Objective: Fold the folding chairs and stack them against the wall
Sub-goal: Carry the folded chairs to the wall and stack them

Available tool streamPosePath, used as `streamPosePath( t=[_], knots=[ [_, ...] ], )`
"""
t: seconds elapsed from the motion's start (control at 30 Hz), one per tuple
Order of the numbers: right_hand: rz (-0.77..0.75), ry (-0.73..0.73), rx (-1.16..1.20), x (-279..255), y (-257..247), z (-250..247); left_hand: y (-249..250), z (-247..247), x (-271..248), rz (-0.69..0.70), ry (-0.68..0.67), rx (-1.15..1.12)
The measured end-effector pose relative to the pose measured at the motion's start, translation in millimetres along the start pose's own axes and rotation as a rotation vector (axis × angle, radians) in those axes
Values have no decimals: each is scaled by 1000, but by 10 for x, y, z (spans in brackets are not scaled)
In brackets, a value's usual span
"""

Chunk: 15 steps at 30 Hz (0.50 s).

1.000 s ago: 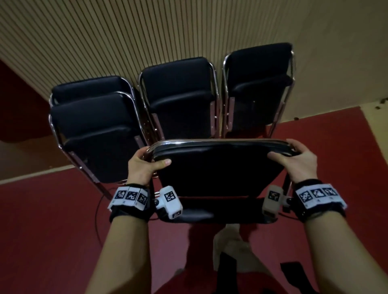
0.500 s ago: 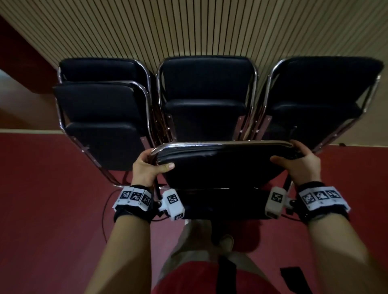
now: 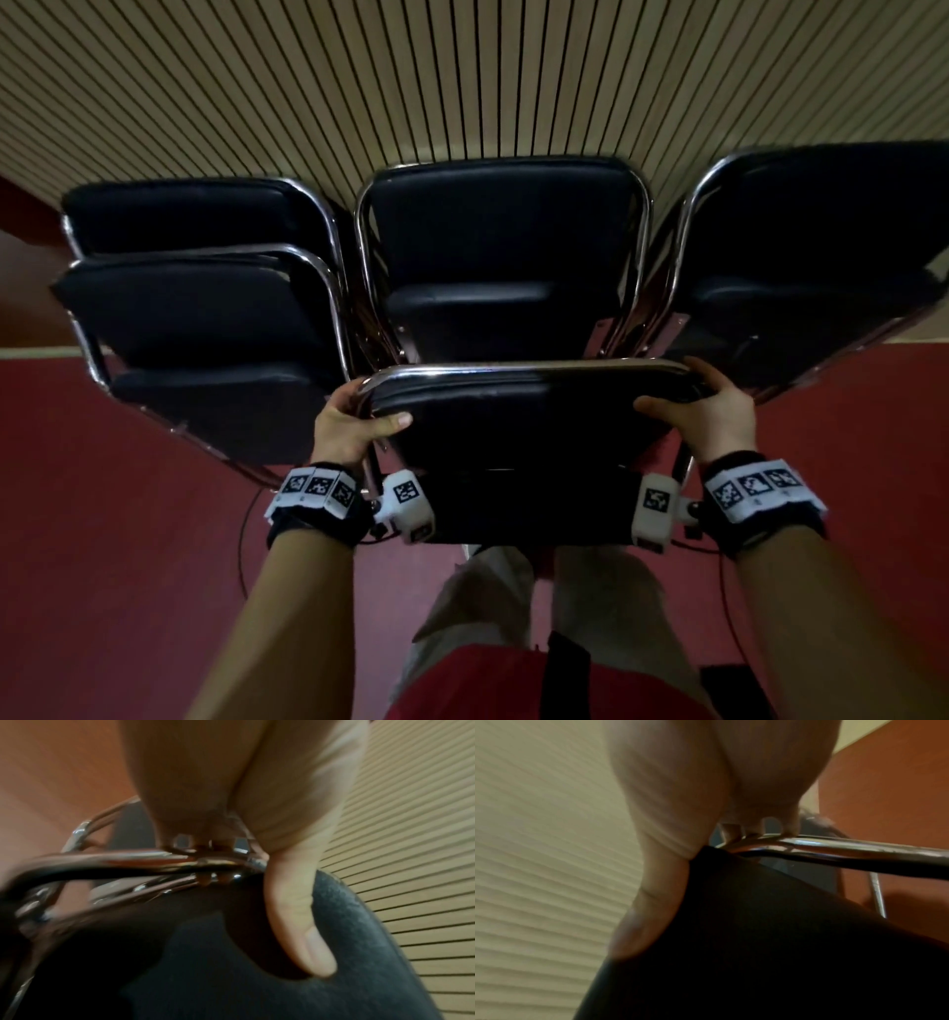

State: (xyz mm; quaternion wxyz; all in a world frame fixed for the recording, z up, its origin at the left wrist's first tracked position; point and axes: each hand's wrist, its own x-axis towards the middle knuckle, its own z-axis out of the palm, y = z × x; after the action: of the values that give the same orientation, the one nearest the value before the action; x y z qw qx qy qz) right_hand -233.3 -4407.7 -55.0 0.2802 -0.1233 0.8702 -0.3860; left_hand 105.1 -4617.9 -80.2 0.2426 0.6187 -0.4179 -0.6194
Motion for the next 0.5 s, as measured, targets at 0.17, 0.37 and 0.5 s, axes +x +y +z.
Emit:
streamPosePath(
  t=[0.17, 0.37, 0.5],
  knots=[
    [-16, -1, -19, 395, -250, 114, 259, 179, 342, -33, -14, 11],
    [20, -33, -74, 806, -480, 221, 549, 359, 664, -37, -61, 75],
    [41, -44, -47, 967, -594, 254, 604, 420, 814, -22, -44, 66]
  ],
)
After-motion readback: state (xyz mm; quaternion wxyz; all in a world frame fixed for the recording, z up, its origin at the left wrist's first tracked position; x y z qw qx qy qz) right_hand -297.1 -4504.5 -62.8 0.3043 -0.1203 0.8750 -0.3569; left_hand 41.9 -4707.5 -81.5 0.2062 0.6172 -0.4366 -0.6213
